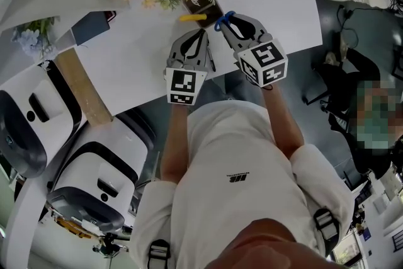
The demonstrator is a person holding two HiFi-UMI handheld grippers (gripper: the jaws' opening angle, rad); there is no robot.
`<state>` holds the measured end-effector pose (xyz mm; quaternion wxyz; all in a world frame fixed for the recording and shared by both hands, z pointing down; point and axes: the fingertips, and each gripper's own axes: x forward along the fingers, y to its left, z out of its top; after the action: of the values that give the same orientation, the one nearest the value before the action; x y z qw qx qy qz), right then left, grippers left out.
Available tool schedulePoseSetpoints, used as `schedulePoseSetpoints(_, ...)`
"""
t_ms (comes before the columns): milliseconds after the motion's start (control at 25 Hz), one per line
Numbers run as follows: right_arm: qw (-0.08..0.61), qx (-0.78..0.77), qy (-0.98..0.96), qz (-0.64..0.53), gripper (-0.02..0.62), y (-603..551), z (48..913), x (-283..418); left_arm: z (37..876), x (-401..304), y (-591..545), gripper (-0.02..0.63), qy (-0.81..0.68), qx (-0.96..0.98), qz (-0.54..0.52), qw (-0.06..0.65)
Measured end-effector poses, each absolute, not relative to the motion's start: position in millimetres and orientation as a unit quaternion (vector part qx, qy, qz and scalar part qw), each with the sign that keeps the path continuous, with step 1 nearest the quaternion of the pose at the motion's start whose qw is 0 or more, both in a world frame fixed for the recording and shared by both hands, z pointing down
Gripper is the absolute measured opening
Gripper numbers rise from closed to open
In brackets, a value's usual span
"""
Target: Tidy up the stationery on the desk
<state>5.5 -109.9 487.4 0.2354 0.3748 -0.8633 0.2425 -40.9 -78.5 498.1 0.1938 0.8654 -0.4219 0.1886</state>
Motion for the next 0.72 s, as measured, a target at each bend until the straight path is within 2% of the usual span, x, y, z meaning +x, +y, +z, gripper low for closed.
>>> schedulePoseSetpoints(720, 0.185, 0.349, -0.899, 0.188, 0.058, -150.8, 449.8, -21.3, 482.7, -48.1, -89.8, 0.000, -0.452, 0.854, 0.179, 0.186)
